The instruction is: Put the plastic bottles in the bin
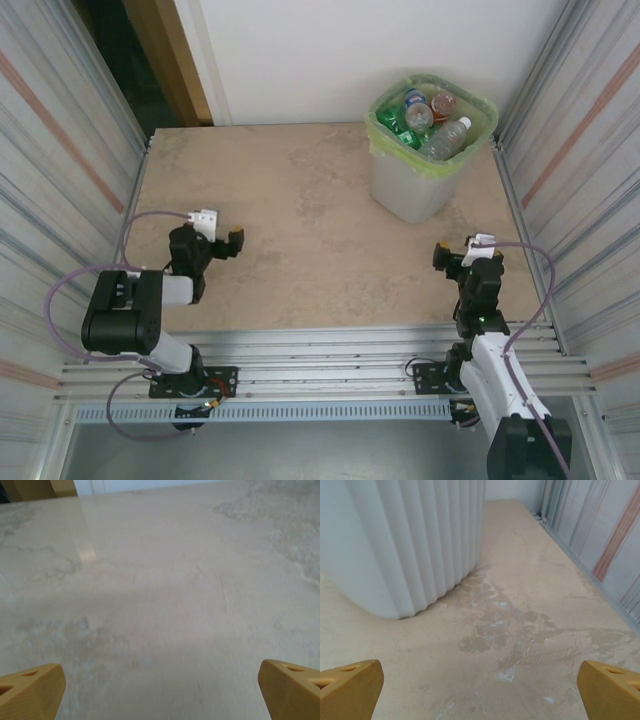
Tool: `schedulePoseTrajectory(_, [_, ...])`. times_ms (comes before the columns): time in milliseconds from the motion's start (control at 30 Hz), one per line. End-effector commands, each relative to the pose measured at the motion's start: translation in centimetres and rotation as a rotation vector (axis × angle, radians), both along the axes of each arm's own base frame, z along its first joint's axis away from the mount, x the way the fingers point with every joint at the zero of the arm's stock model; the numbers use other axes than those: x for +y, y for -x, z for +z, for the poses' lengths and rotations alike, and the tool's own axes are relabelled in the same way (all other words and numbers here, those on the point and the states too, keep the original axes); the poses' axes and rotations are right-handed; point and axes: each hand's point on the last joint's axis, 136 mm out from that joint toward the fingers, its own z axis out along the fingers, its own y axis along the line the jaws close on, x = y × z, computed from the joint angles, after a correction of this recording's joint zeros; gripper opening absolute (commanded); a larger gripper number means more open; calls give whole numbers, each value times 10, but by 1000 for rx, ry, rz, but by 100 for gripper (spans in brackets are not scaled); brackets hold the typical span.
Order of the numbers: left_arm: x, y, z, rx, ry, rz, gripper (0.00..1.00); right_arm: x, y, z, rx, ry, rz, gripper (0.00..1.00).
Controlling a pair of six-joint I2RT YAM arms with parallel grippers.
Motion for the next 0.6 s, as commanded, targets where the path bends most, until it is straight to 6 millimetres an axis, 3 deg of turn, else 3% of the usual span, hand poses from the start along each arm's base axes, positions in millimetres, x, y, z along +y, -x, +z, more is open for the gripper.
schedulePoseTrajectory(0, [3,-3,-2,35,31,-8,99,7,-11,14,-80,8,60,98])
schedulePoseTrajectory(567, [9,-4,-3,41,19,36,99,34,-75,-16,58,-38,268,98])
